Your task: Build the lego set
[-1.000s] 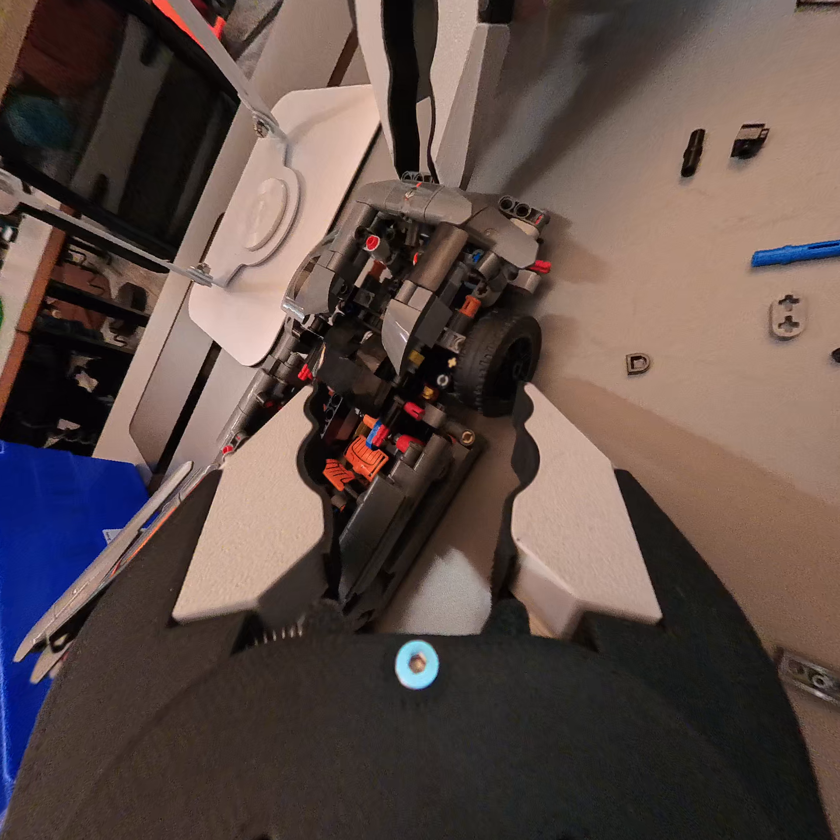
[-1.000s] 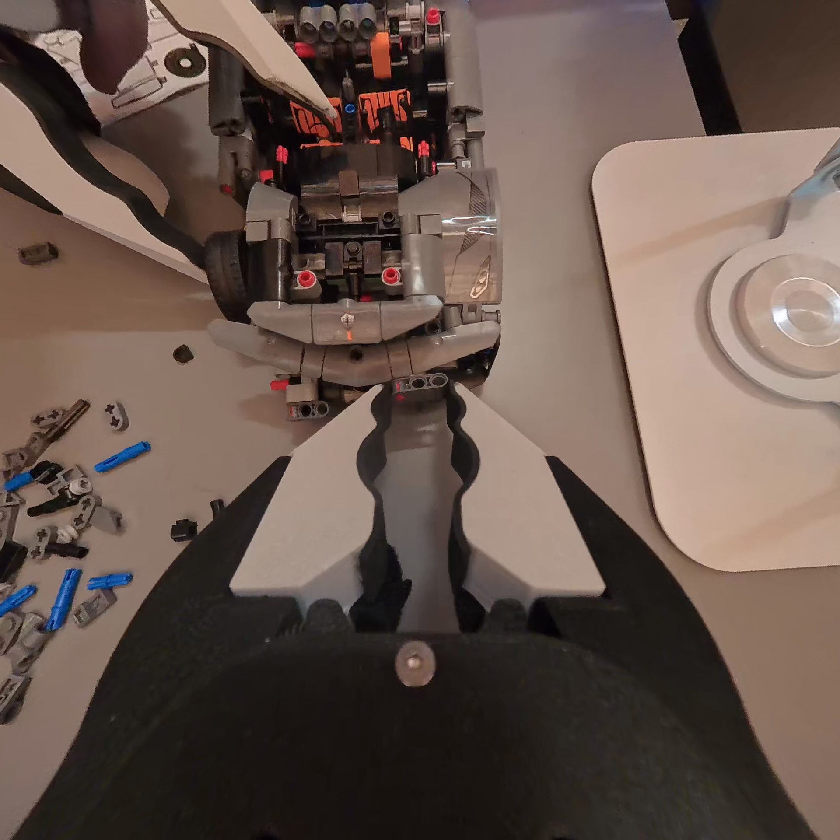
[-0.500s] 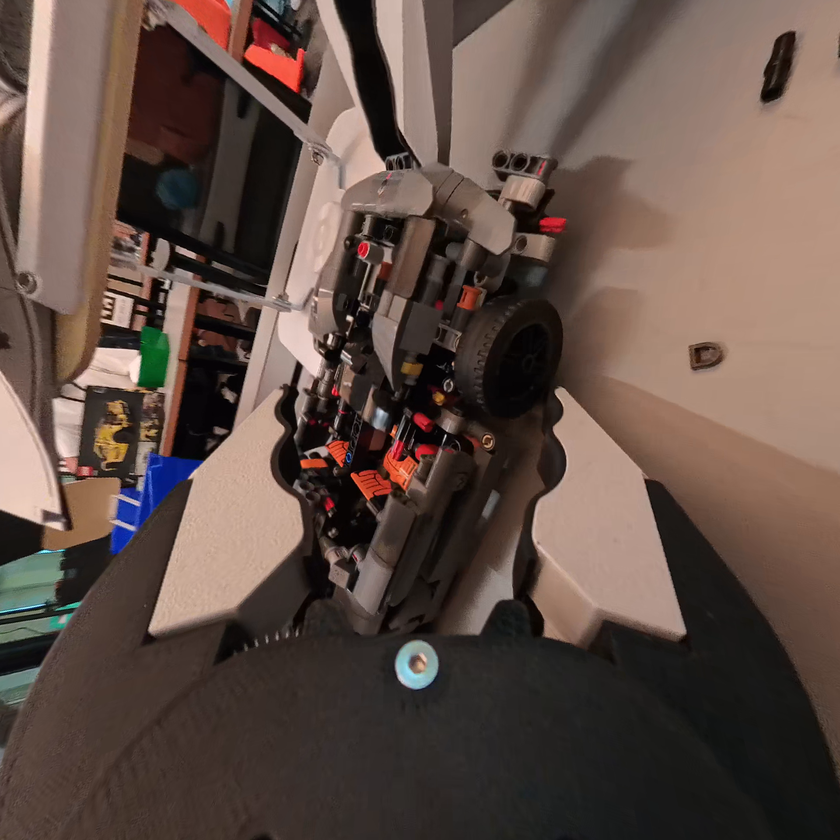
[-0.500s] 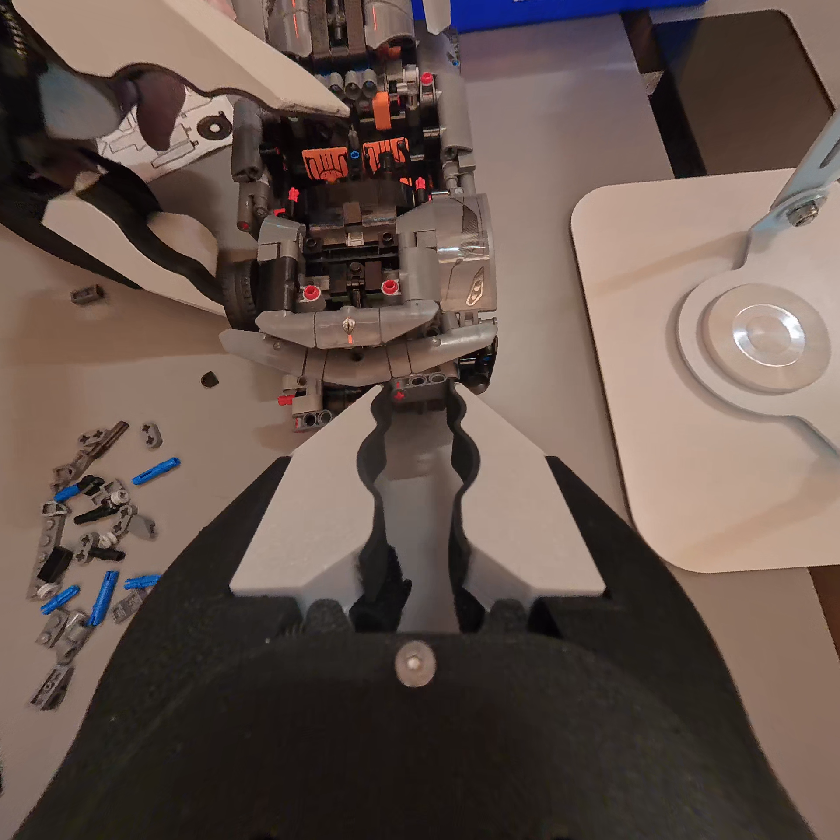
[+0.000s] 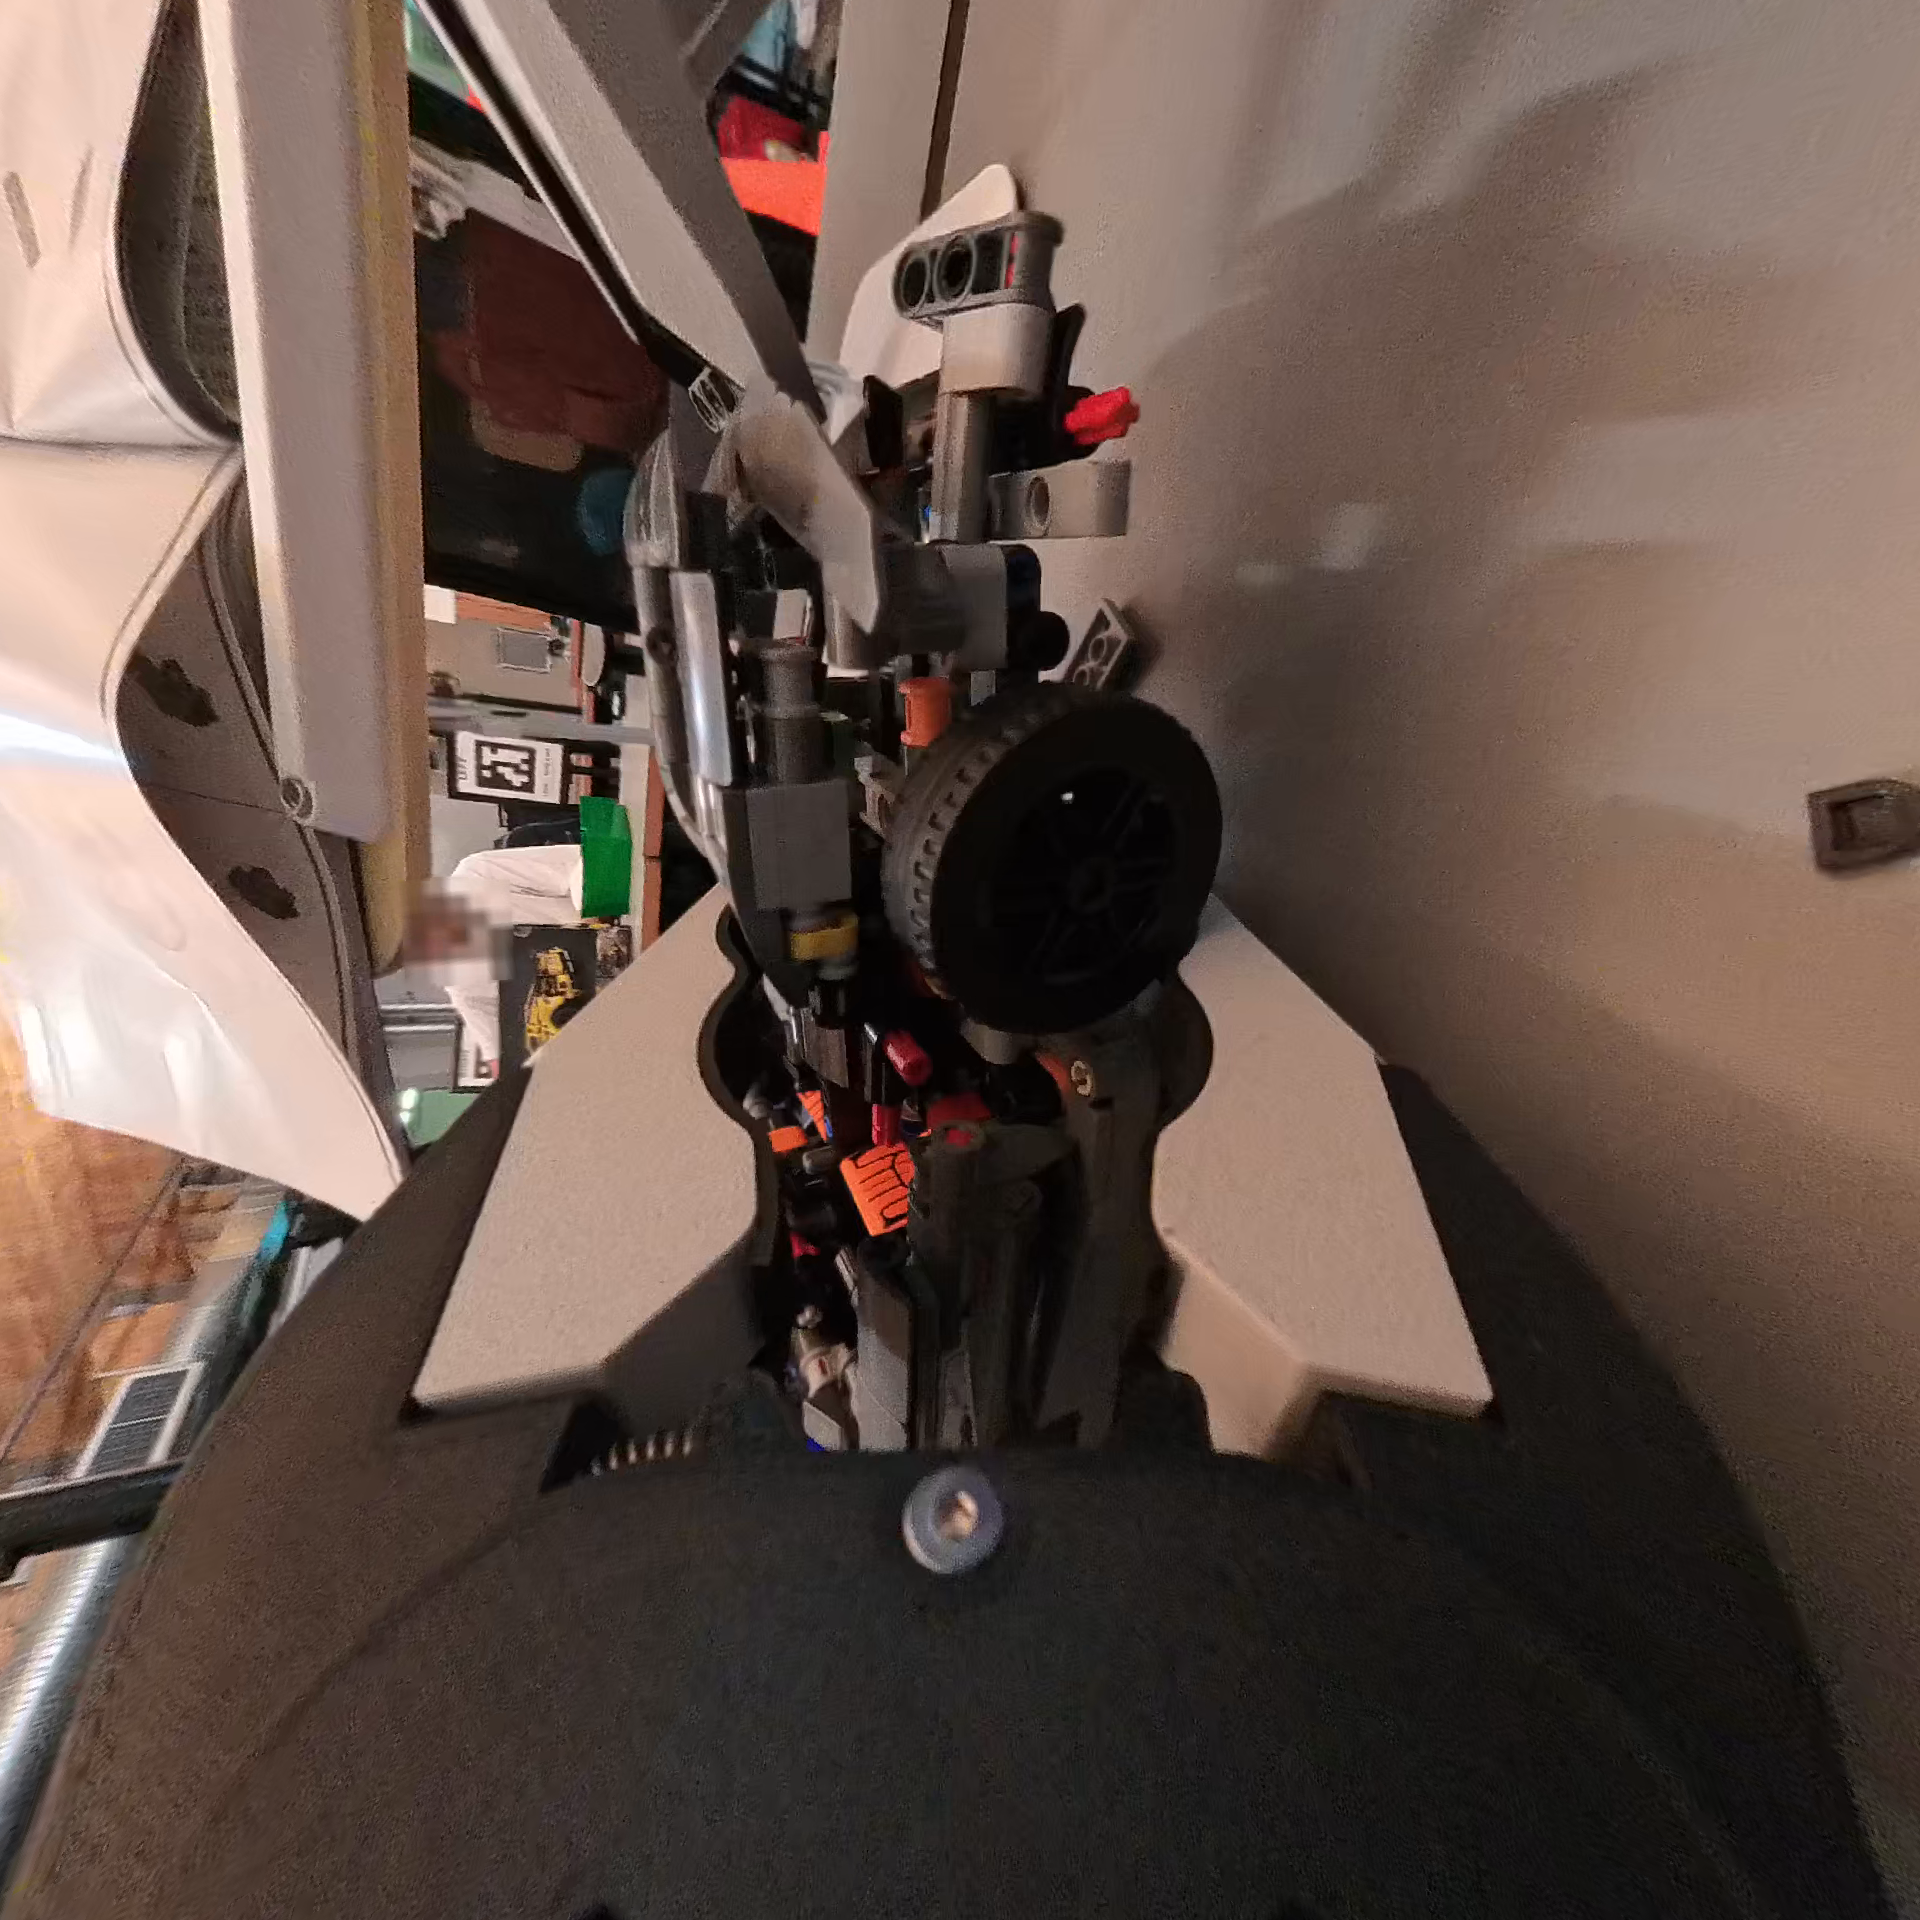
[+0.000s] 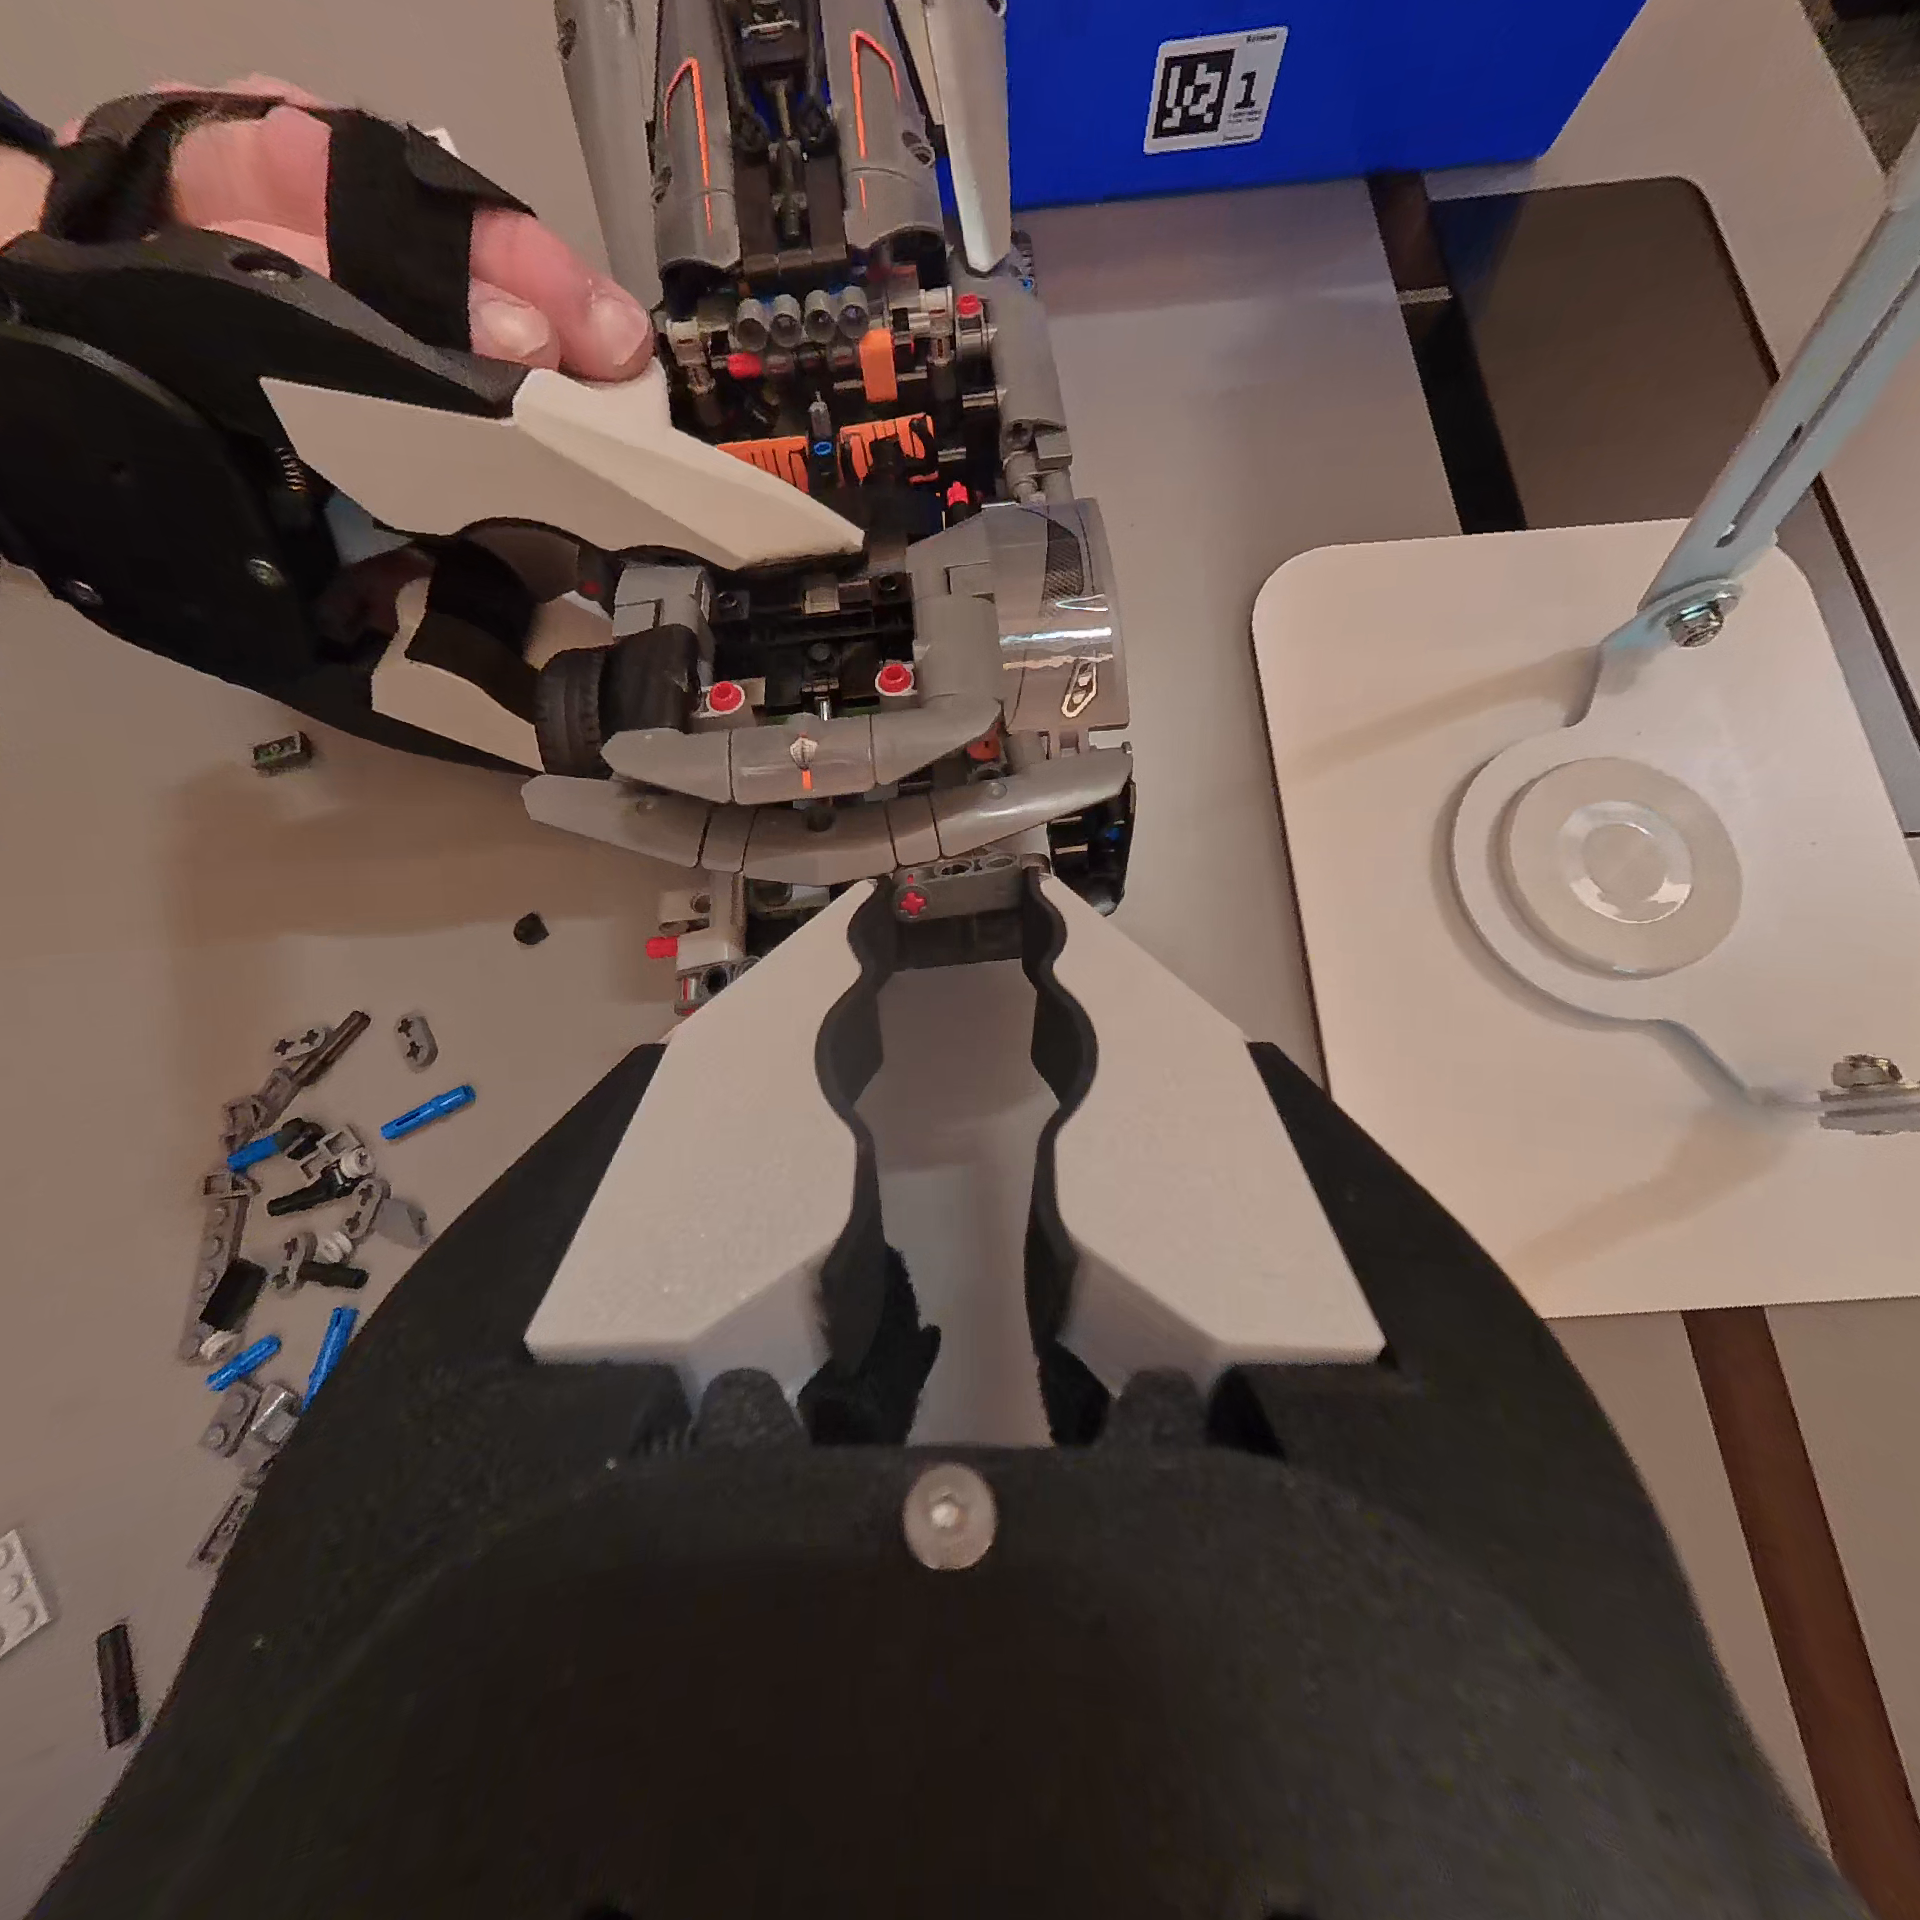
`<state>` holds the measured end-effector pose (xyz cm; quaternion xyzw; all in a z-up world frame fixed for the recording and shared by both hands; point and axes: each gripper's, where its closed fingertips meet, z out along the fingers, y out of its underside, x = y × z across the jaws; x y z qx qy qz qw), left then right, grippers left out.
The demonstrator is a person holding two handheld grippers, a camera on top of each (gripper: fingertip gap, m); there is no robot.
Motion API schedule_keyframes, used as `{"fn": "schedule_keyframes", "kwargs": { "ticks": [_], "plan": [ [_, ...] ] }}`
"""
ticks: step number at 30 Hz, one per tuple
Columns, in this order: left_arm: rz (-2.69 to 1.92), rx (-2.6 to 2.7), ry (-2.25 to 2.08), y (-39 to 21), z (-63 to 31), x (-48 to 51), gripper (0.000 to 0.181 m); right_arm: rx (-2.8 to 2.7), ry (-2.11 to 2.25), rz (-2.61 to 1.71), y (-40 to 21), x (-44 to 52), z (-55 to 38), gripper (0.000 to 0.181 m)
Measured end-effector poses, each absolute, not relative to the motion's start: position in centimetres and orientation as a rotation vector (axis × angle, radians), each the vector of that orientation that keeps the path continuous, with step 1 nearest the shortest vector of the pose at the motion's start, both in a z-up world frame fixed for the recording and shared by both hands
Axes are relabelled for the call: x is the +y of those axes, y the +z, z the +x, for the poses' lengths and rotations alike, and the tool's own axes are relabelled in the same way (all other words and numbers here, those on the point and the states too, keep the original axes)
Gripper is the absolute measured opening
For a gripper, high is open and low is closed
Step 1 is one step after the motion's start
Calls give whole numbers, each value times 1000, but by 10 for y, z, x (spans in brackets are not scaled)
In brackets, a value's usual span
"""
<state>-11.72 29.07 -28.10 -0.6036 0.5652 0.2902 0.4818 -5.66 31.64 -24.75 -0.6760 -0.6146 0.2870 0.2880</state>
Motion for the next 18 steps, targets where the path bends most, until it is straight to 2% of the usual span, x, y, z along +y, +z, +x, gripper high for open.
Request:
{"fn": "schedule_keyframes", "kwargs": {
  "ticks": [6, 8, 11, 15, 18],
  "plan": [
    [-1481, 1337, 701, -274, -118, 297, 68, -1560, 791, -1811, -240, 327, -58, 23],
    [-1495, 1316, 688, -271, -120, 300, 67, -1509, 782, -1814, -236, 334, -57, 35],
    [-1514, 1290, 677, -268, -122, 304, 66, -1406, 798, -1818, -229, 345, -48, 45],
    [-1536, 1238, 639, -257, -126, 307, 66, -1362, 808, -1944, -259, 353, -25, 39],
    [-1553, 1207, 606, -252, -127, 310, 66, -1443, 804, -2011, -295, 332, -34, 46]
  ]
}}
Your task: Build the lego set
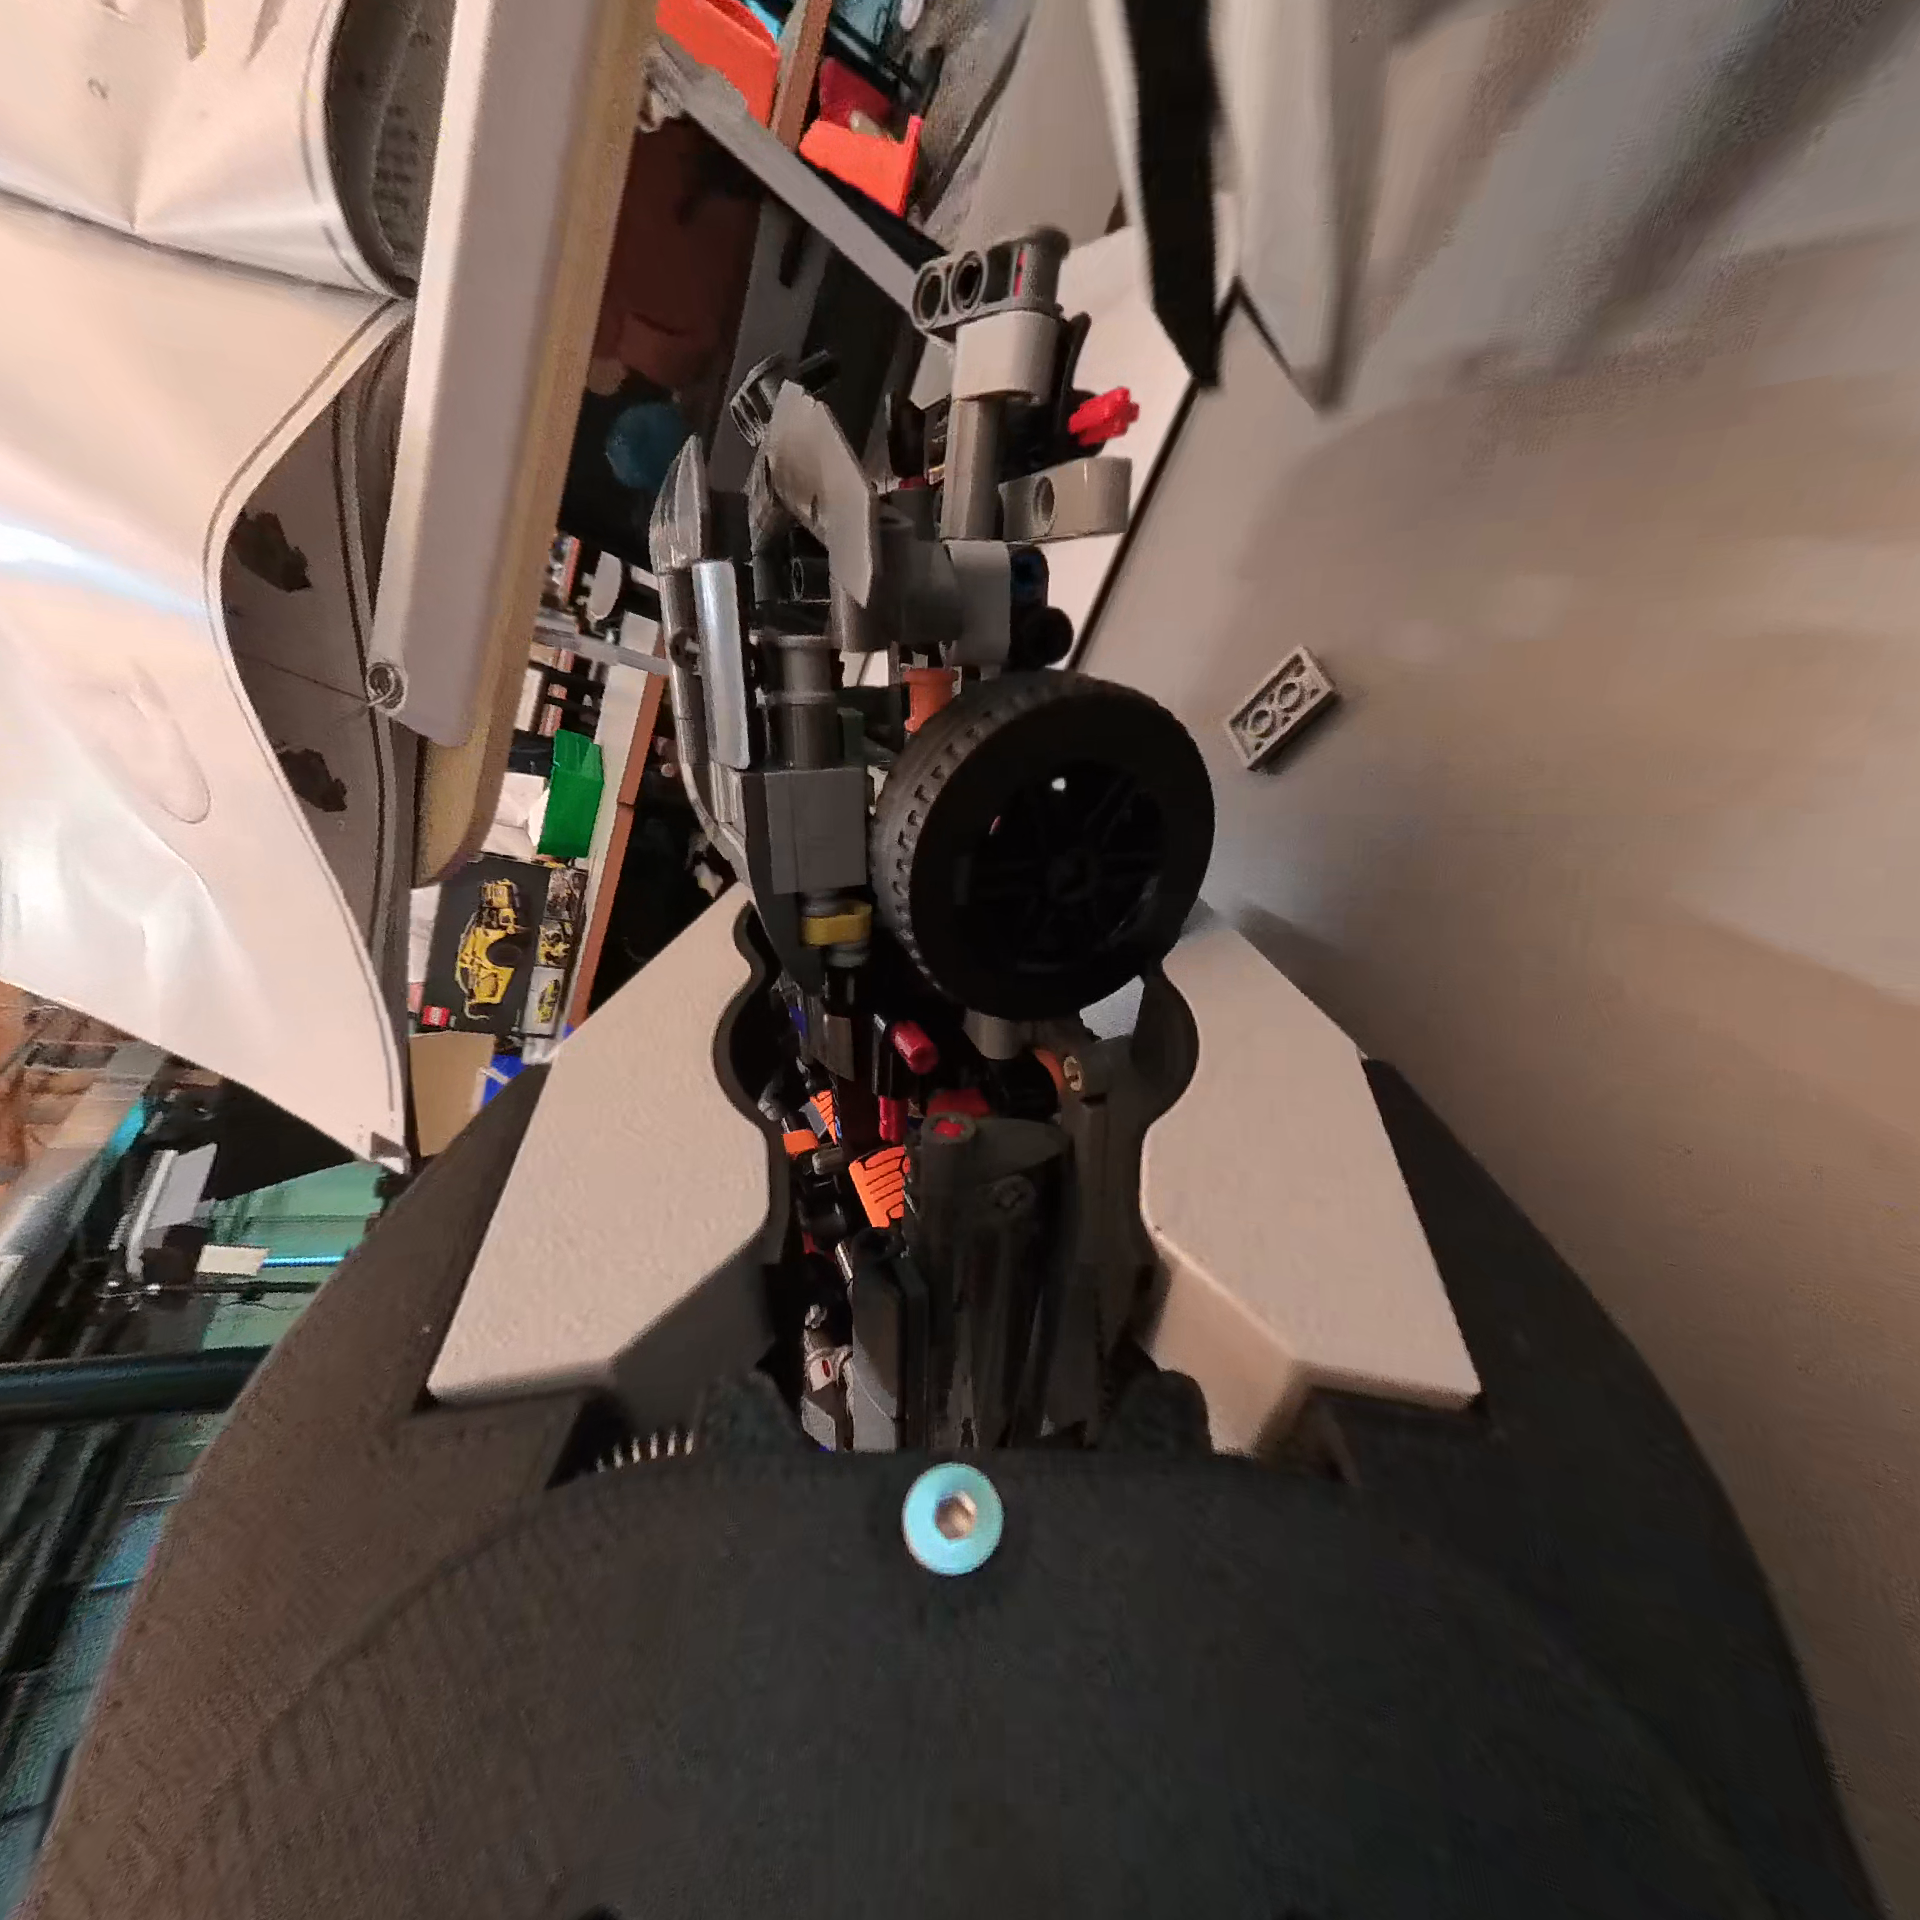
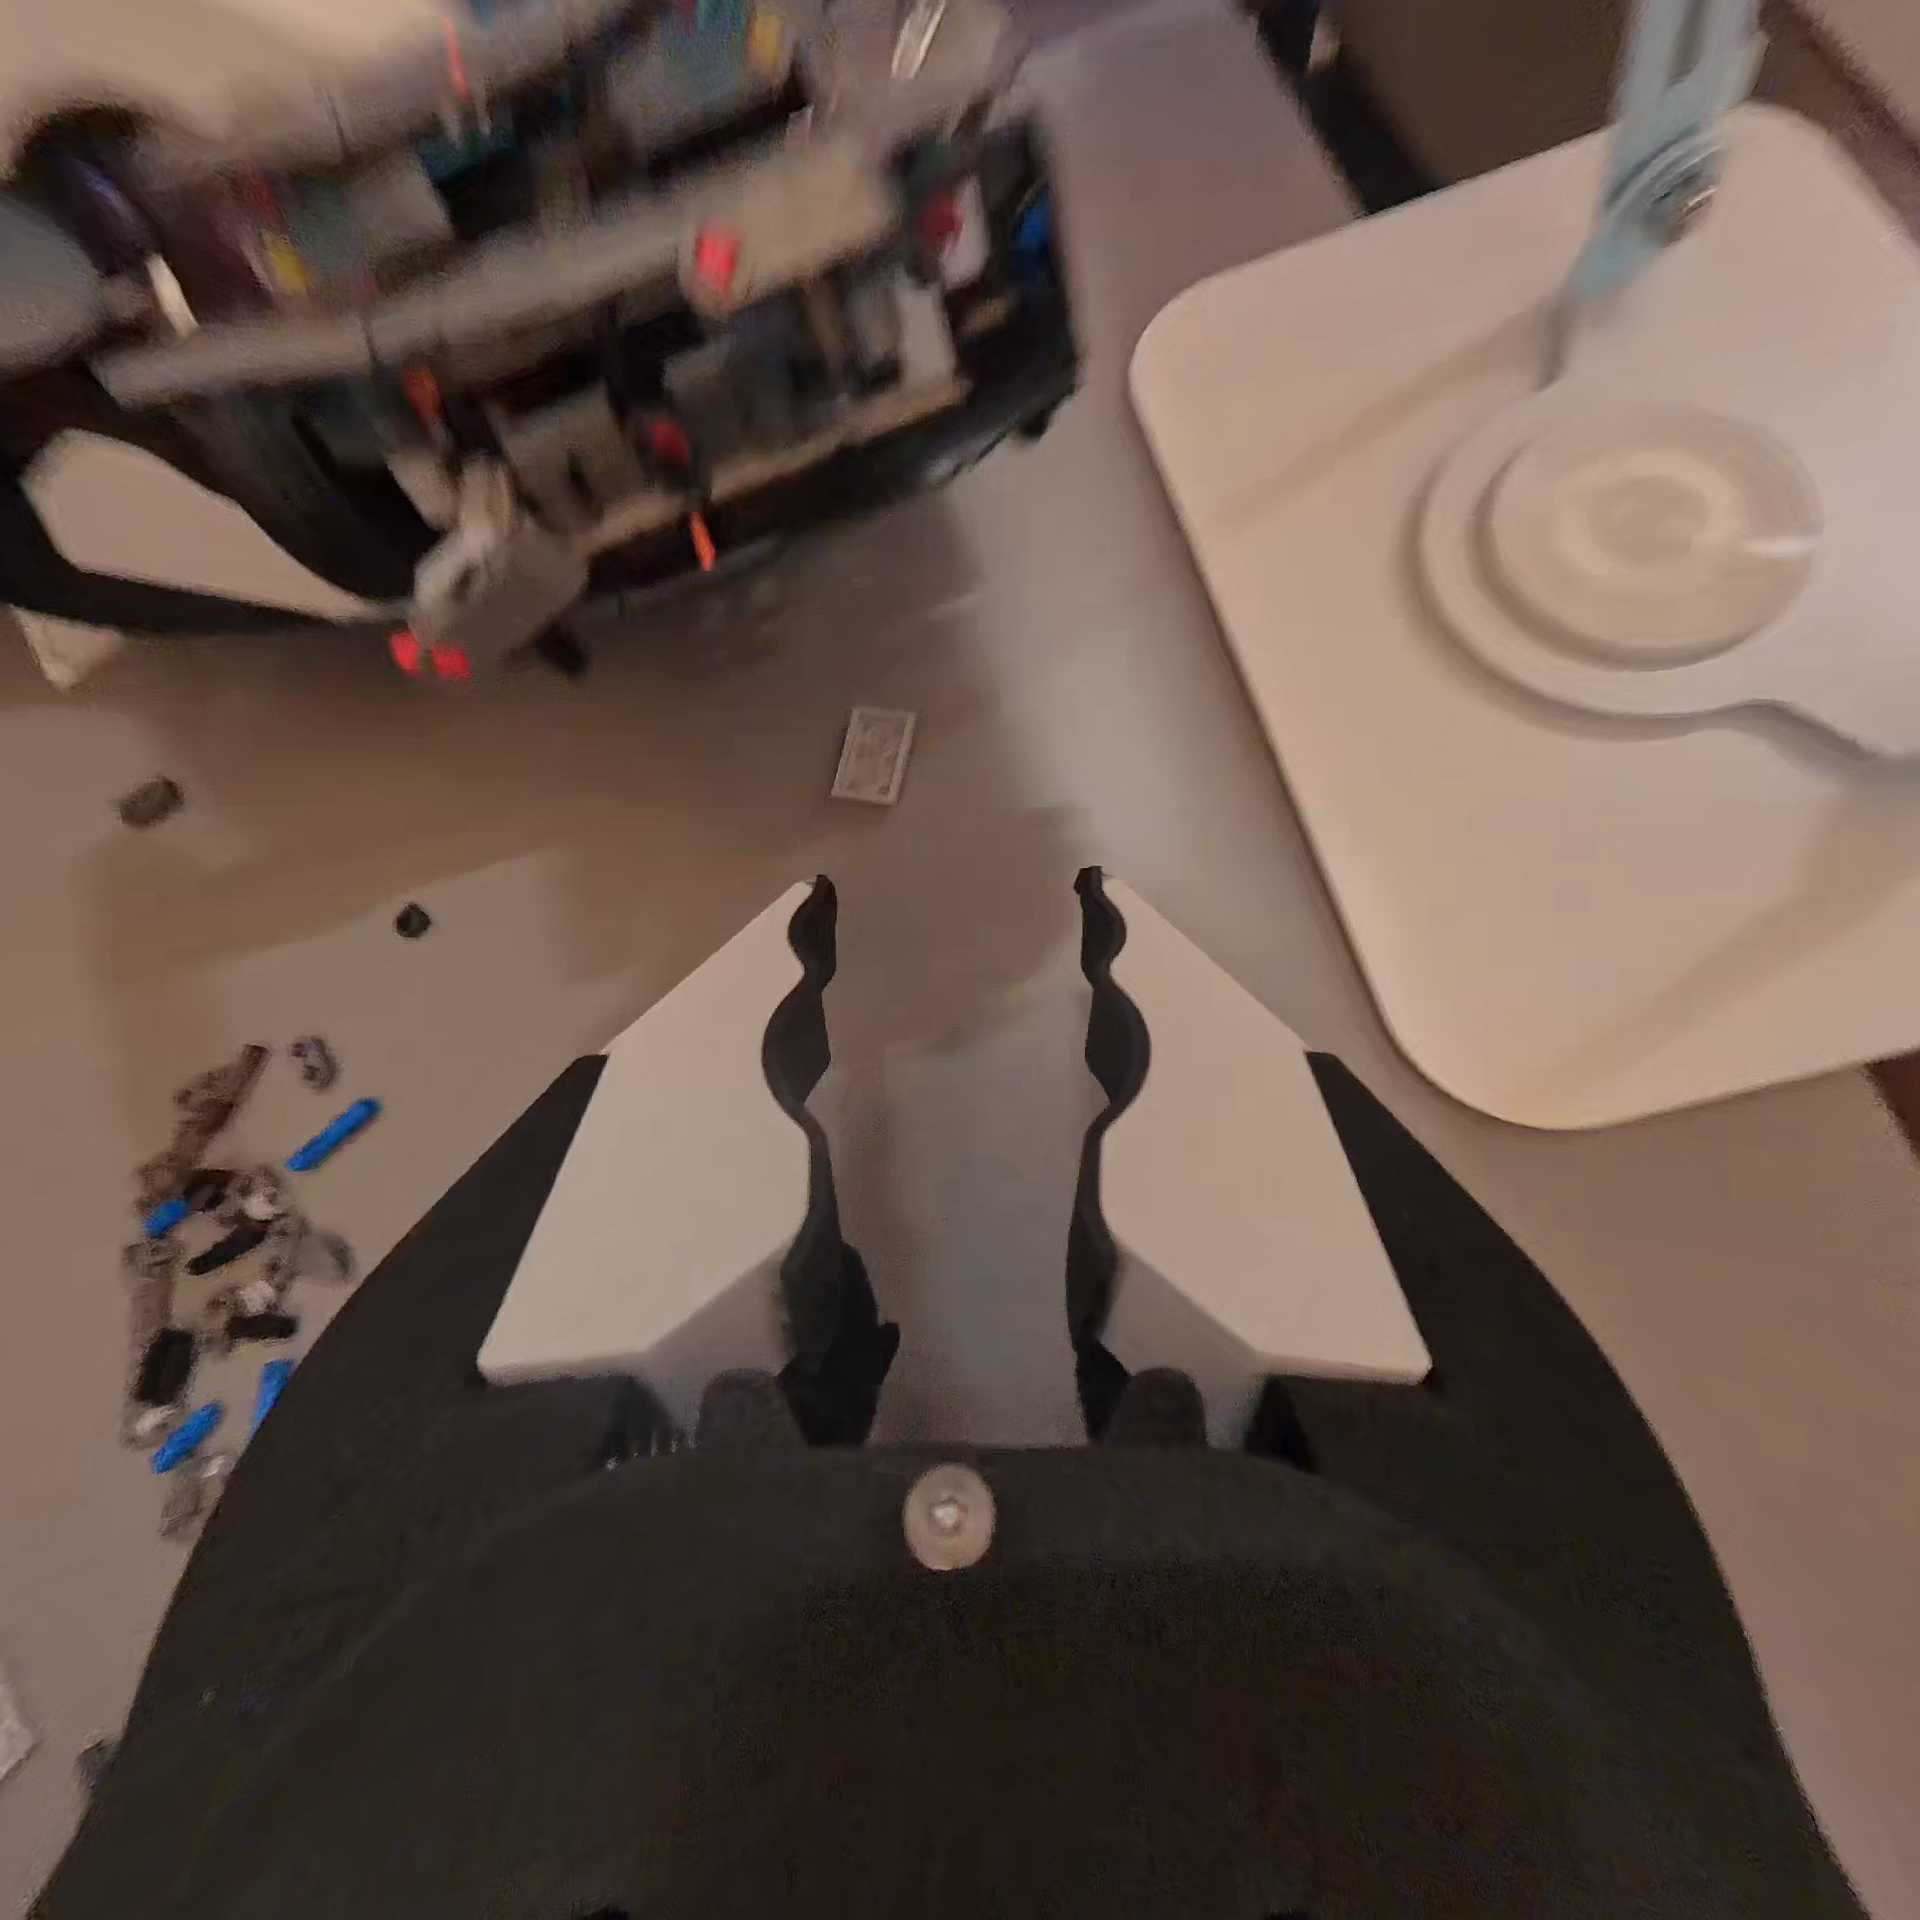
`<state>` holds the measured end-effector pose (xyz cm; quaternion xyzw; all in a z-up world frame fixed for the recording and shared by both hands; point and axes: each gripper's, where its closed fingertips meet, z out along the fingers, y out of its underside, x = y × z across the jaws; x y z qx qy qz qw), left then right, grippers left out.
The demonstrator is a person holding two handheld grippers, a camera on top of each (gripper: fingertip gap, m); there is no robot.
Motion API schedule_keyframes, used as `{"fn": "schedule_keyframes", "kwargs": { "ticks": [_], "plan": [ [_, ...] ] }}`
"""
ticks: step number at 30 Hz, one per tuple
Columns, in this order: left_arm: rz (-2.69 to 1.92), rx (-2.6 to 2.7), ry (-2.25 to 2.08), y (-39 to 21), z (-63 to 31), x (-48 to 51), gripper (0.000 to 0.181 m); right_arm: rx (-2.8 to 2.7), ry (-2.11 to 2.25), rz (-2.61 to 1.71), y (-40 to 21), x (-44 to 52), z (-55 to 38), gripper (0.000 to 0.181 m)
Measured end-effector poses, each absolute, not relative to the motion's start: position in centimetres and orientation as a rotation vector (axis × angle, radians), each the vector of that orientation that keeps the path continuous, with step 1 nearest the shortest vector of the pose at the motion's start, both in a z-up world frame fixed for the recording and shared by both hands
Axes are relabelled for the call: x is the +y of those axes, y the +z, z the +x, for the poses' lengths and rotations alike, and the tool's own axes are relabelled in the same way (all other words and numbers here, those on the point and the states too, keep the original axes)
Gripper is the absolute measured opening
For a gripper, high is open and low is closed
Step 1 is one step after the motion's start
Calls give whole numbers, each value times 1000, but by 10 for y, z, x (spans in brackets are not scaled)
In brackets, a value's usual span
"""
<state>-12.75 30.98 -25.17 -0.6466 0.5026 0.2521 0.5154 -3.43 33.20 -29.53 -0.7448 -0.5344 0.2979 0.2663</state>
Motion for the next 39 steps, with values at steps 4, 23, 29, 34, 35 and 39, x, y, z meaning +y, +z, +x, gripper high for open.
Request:
{"fn": "schedule_keyframes", "kwargs": {
  "ticks": [4, 23, 29, 34, 35, 39],
  "plan": [
    [-1573, 1171, 565, -247, -129, 313, 66, -1505, 685, -2001, -318, 318, -60, 46],
    [-1592, 1260, 600, -264, -118, 318, 66, -1463, 588, -2153, -306, 322, -28, 13],
    [-1583, 1360, 703, -286, -98, 325, 66, -1411, 559, -2174, -267, 316, 25, 14],
    [-1604, 1392, 748, -294, -84, 330, 63, -1414, 531, -2162, -251, 300, 55, 14],
    [-1601, 1399, 763, -295, -81, 330, 62, -1411, 535, -2163, -251, 297, 59, 14],
    [-1591, 1431, 806, -298, -69, 332, 55, -1406, 544, -2157, -250, 284, 71, 14]
  ]
}}
